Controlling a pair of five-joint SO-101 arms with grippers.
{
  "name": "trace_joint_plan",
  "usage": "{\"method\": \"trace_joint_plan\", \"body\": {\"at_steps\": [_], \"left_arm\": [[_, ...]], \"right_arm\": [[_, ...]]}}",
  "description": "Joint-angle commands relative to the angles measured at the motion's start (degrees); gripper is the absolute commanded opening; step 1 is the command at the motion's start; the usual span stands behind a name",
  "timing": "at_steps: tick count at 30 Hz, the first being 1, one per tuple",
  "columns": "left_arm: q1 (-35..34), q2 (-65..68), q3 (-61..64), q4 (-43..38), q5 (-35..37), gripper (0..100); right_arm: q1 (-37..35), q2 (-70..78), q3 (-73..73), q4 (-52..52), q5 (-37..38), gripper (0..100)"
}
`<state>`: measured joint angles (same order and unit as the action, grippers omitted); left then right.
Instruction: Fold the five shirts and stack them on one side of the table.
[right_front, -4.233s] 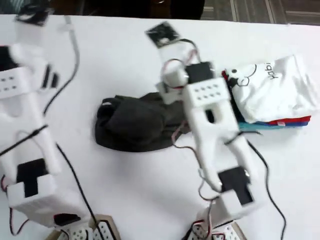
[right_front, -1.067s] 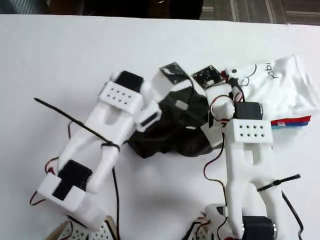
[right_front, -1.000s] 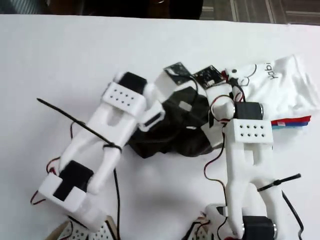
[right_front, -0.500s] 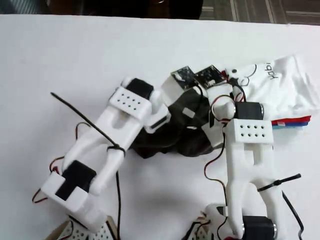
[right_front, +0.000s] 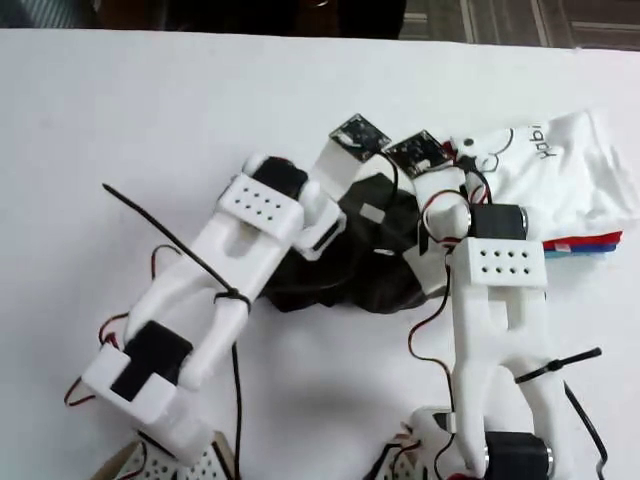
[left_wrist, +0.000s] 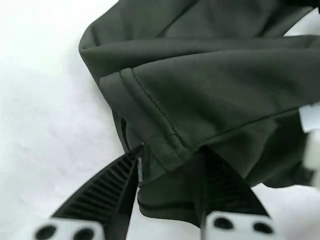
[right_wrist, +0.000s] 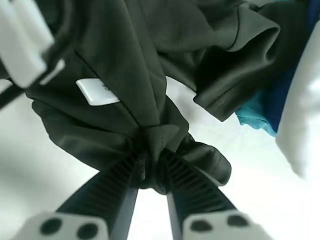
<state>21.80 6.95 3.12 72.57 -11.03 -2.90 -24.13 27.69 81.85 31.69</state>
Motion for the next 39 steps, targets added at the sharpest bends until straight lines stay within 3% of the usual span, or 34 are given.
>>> {"method": "trace_joint_plan", "body": {"at_steps": [1, 10, 14, 24, 29, 32, 37, 39], "left_arm": [[0.70, -0.26, -0.22, -0.79, 0.44, 18], [0.79, -0.18, -0.13, -2.73, 0.44, 17], [0.79, -0.18, -0.13, -2.55, 0.18, 2], [-1.14, -0.79, -0.66, -0.18, -1.58, 3], [-4.22, -0.79, -0.66, 0.18, -2.02, 3], [-3.87, -0.79, -0.66, 0.18, -2.11, 3], [-1.58, -0.88, -0.75, 0.18, -2.11, 3], [-0.18, -1.14, -0.75, 0.18, -2.11, 3]], "right_arm": [[0.48, -2.77, -0.26, -0.31, -0.09, 2.0], [0.48, -2.77, -0.35, -0.31, -0.18, 2.0], [0.48, -2.77, -0.62, -0.57, -0.18, 2.0], [-0.04, -2.77, -0.79, -1.36, -0.70, 2.0], [-0.13, -2.24, -3.69, -4.70, -7.47, 2.0], [-0.75, -2.77, -10.11, -0.31, -8.18, 3.5], [-0.66, -2.77, -23.03, 11.65, -8.18, 17.0], [-0.66, -2.77, -24.26, 13.05, -8.18, 15.5]]}}
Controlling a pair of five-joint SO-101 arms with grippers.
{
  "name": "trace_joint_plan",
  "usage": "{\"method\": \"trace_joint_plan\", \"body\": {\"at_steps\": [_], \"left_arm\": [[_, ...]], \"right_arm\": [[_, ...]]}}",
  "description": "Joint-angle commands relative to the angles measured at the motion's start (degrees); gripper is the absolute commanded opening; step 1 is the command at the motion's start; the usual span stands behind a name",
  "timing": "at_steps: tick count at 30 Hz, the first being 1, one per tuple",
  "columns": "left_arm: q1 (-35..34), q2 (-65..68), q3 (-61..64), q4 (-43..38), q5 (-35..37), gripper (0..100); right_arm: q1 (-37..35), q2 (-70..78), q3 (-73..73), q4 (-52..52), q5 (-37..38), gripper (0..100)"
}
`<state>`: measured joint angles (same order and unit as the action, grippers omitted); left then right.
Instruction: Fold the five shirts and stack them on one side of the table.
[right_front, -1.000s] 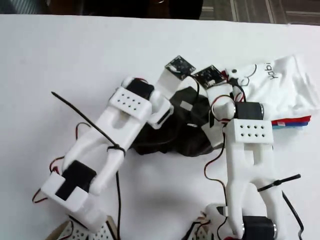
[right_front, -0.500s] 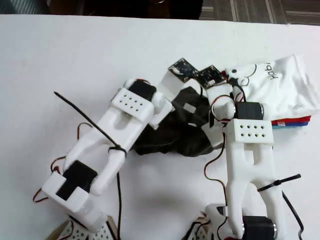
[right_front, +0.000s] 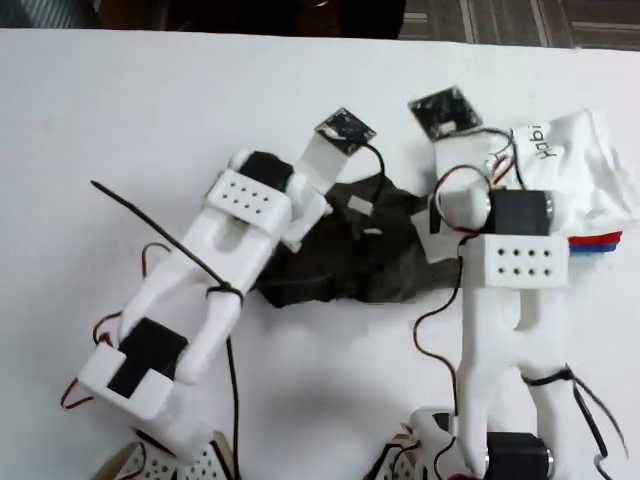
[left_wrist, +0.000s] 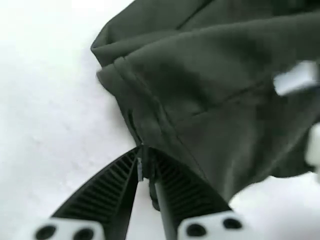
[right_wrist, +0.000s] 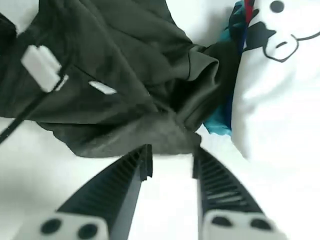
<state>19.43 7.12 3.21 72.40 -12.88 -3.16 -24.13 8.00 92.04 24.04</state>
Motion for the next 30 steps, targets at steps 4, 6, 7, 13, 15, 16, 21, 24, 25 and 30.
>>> {"method": "trace_joint_plan", "body": {"at_steps": [4, 6, 7, 13, 15, 16, 21, 24, 25, 30], "left_arm": [[5.98, -2.73, -0.31, 0.44, -0.26, 3], [7.38, -2.46, -0.22, 0.70, -0.44, 3], [7.65, -2.02, -0.22, 0.70, -0.44, 3], [5.01, 2.29, -0.75, 0.00, -0.62, 12], [3.96, 2.99, -0.75, -1.05, -0.62, 16], [3.52, 3.16, -0.84, -1.23, -0.62, 17], [1.85, 3.34, -0.84, -2.29, -0.70, 18], [1.23, 2.99, -1.98, -1.41, -2.11, 18], [0.97, 3.08, -3.03, -0.26, -2.73, 18], [-0.26, 3.52, -6.29, 1.23, -3.08, 18]], "right_arm": [[0.57, -2.77, -3.43, 3.47, -0.53, 12.5], [1.63, -2.77, -3.25, 3.74, -0.53, 12.6], [2.59, -2.77, -3.25, 3.82, -0.53, 12.6], [10.07, -2.86, -3.43, 4.09, -0.44, 12.4], [12.18, -2.86, -3.34, 4.09, 0.97, 12.3], [12.88, -2.86, -3.25, 4.09, 2.20, 12.3], [14.20, -2.86, -3.25, 4.09, 4.31, 12.3], [13.76, -2.86, -3.25, 4.09, 4.13, 12.3], [13.76, -2.86, -3.25, 4.09, 4.04, 12.3], [13.67, -2.86, -3.25, 4.00, 4.04, 12.3]]}}
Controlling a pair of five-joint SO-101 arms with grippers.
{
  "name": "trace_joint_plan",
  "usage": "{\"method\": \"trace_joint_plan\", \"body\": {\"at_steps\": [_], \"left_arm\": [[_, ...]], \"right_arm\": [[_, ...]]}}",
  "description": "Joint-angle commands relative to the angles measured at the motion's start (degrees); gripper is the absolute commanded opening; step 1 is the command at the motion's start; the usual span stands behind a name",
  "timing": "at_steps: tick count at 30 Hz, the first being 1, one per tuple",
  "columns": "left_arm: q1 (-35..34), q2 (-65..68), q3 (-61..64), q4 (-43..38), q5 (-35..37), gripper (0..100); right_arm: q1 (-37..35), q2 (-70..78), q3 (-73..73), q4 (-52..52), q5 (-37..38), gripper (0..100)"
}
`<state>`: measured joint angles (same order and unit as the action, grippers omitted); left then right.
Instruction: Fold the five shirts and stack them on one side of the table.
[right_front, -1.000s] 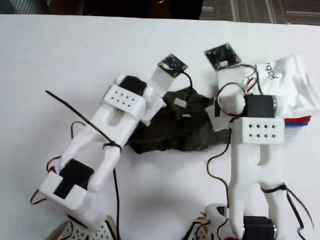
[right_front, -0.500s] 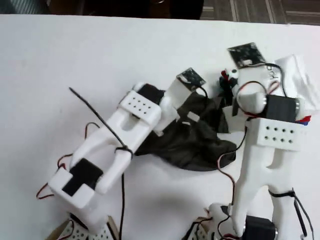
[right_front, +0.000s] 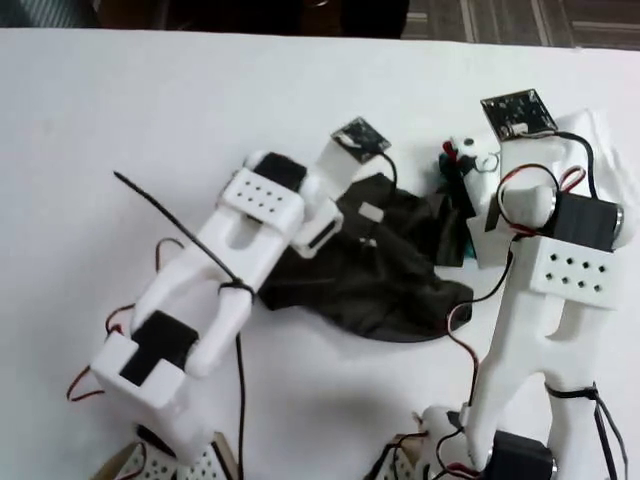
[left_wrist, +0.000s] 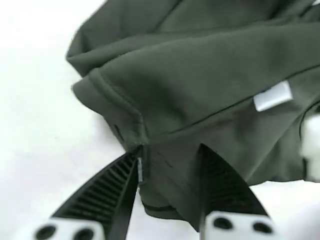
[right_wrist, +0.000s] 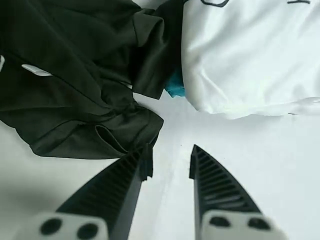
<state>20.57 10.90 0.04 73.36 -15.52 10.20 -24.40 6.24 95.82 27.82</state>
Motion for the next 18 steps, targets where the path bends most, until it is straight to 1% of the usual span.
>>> {"method": "trace_joint_plan", "body": {"at_steps": [1, 13, 18], "left_arm": [[-1.85, -0.09, -3.12, -0.18, -0.44, 18], [-2.29, 0.00, 7.87, -12.13, -0.53, 18], [-2.46, 0.00, 10.51, -13.89, -4.04, 18]], "right_arm": [[0.31, -2.59, -1.49, 0.22, 0.26, 12.3], [0.40, -2.59, -1.49, 0.22, 0.26, 12.3], [0.40, -2.59, -1.41, 0.22, 0.18, 12.3]]}}
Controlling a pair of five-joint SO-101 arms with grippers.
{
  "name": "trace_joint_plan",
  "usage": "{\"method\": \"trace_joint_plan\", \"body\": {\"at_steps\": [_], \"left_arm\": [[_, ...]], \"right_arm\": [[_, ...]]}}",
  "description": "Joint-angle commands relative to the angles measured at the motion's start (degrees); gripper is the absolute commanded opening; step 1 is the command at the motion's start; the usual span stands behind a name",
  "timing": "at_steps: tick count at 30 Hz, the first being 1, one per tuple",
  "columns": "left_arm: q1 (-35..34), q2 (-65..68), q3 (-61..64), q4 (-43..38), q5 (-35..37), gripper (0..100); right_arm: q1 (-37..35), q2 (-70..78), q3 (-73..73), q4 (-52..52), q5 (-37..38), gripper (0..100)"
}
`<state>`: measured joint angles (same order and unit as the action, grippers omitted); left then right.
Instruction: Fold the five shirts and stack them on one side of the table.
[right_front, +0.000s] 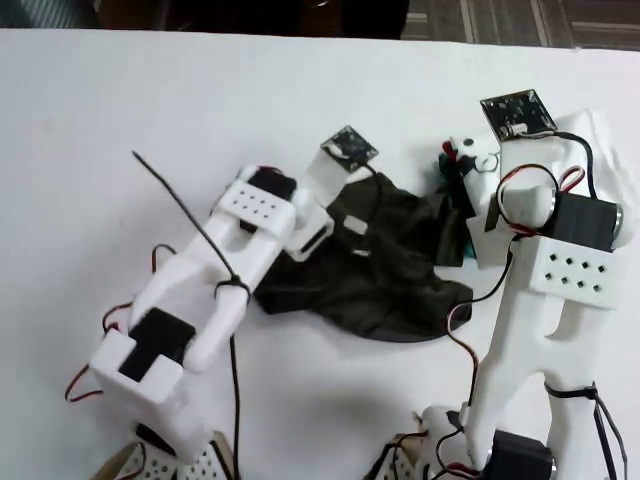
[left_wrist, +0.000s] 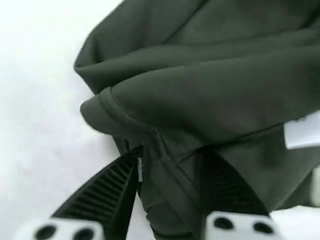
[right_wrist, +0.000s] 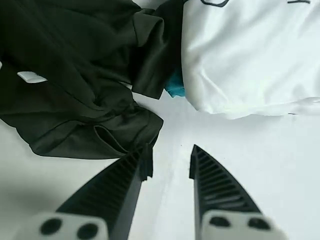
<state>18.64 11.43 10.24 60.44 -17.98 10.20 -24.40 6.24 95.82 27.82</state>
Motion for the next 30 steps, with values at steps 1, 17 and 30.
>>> {"method": "trace_joint_plan", "body": {"at_steps": [1, 17, 30], "left_arm": [[-0.44, -0.53, 0.48, -0.79, -1.67, 18], [-2.29, -1.23, -5.85, 10.20, -3.16, 3], [-24.35, -1.23, -31.34, 35.08, -13.27, 3]], "right_arm": [[0.40, -2.59, -1.41, 0.22, 0.18, 12.3], [-1.10, -2.59, 2.99, -0.13, 0.09, 12.3], [-15.69, -2.07, 4.22, -6.81, -7.30, 12.6]]}}
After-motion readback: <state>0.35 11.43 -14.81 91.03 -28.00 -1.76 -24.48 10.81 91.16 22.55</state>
